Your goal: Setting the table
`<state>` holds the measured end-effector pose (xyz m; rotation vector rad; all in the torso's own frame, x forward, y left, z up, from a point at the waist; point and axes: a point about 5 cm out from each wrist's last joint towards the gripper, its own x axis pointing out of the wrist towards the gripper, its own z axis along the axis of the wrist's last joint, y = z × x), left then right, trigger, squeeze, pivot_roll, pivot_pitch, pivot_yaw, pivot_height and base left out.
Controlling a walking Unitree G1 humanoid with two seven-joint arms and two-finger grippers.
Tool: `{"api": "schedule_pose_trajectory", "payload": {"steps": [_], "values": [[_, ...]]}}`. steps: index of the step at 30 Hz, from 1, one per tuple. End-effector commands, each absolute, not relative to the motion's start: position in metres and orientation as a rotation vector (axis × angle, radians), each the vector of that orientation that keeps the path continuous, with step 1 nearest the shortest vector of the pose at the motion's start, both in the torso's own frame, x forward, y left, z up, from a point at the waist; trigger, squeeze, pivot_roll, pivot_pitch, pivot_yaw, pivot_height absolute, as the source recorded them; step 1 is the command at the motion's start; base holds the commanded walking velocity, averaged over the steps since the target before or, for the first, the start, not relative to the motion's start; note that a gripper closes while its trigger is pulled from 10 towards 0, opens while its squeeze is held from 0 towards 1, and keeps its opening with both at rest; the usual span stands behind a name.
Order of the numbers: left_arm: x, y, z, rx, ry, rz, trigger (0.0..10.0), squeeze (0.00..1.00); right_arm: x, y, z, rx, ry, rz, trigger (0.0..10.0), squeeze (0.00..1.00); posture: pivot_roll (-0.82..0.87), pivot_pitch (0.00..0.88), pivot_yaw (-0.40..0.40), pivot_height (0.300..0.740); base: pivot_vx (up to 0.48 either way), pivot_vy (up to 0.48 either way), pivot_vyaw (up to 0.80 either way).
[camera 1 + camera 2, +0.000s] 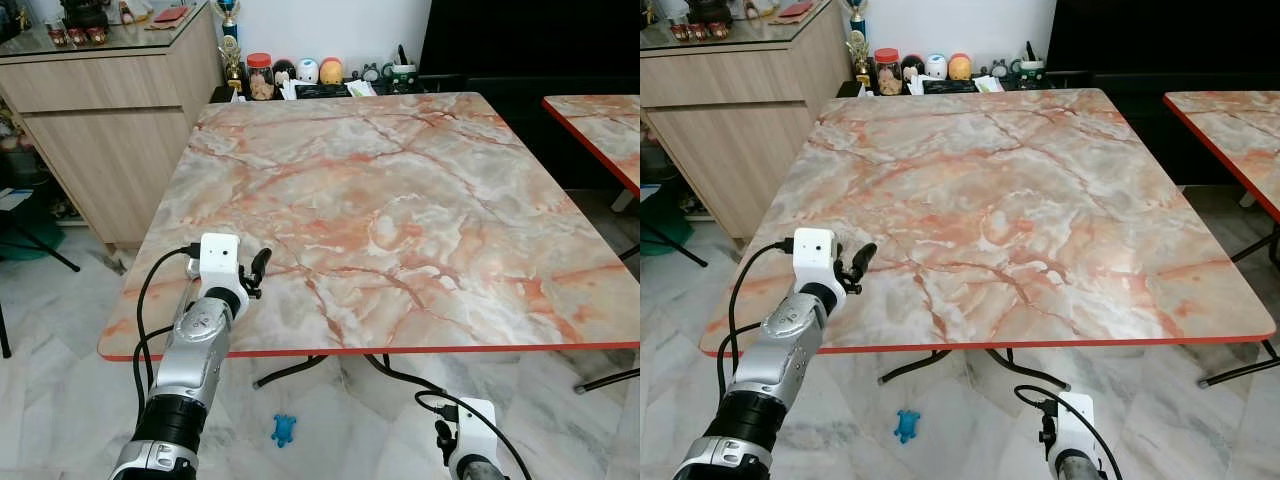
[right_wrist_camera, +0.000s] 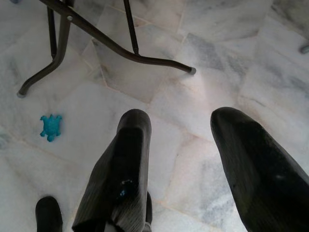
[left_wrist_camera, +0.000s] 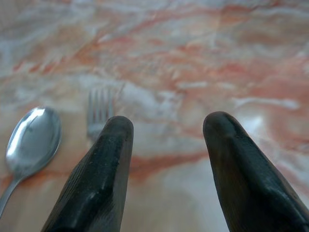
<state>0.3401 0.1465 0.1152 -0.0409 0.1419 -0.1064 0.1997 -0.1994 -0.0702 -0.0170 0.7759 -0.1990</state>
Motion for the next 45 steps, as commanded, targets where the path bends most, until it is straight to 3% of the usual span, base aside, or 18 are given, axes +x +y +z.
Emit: {"api": "schedule_pose_trajectory", "payload": {"steps": [1,33,45], "values": [[0.341,0.152,0.115,-0.038,0.165,-0.083,10.0,0.0,0.199,-0.198,-0.071,-0.023,0.781,-0.19,10.0,0.0,0.06,0.002,0.022,0.74,0.0,0.0,0.0],[0.345,0.162,0.099,-0.043,0.299,0.053,10.0,0.0,0.2,-0.198,-0.07,-0.045,0.778,-0.167,10.0,0.0,0.05,0.009,0.025,0.74,0.0,0.0,0.0],[0.342,0.156,0.089,-0.056,0.348,0.019,10.0,0.0,0.2,-0.198,-0.07,-0.047,0.779,-0.165,10.0,0.0,0.05,0.004,0.025,0.74,0.0,0.0,0.0]]}}
